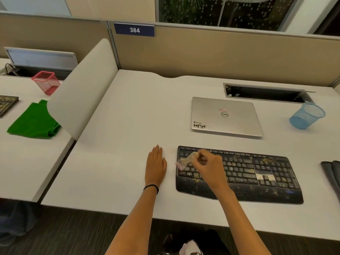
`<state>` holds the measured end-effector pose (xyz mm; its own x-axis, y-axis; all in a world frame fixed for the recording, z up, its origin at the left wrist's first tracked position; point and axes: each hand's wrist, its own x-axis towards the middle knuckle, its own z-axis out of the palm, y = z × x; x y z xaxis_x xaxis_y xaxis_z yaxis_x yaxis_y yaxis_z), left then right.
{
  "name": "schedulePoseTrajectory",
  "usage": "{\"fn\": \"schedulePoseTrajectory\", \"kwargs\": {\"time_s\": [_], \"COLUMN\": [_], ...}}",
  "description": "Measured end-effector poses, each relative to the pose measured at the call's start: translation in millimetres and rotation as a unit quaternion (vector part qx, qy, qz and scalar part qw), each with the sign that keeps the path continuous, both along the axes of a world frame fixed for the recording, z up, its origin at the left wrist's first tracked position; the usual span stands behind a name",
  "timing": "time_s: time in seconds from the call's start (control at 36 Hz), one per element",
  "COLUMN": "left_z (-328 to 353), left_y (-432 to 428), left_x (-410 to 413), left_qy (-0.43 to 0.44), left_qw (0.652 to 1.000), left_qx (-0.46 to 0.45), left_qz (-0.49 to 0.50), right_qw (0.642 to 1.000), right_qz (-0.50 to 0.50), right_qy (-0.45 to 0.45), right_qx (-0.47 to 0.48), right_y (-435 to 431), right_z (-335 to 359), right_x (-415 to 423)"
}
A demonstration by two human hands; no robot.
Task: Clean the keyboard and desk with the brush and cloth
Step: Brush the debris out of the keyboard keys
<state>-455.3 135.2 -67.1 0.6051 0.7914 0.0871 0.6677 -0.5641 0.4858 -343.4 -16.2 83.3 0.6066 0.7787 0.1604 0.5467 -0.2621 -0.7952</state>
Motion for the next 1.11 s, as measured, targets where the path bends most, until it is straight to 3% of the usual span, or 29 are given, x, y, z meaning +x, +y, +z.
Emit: {"fn": "schedulePoseTrajectory", "kwargs": {"time_s": [0.19, 0.39, 0.75, 1.0, 1.11], "left_z": [1, 0, 2, 4, 3], "left_y": [-1, 0, 0, -2, -1], "left_x": [0, 0, 0, 0, 0], "left_qy": [-0.003, 0.003, -0.007, -0.015, -0.013], "left_qw": [1.000, 1.000, 1.000, 1.000, 1.000], "left_qx": [0.001, -0.002, -0.010, -0.008, -0.010], "left_qz": [0.000, 0.000, 0.002, 0.004, 0.002], "right_qw": [0.999, 1.000, 0.999, 0.975, 0.977], "right_qz": [-0.007, 0.008, 0.045, 0.188, 0.189], "right_qy": [-0.042, 0.000, -0.017, -0.068, -0.051], "right_qx": [-0.014, 0.002, 0.019, -0.099, -0.082], "right_y": [-5, -1, 5, 16, 16], "right_z": [-1, -5, 0, 5, 8], "right_x": [4, 2, 4, 12, 15]}}
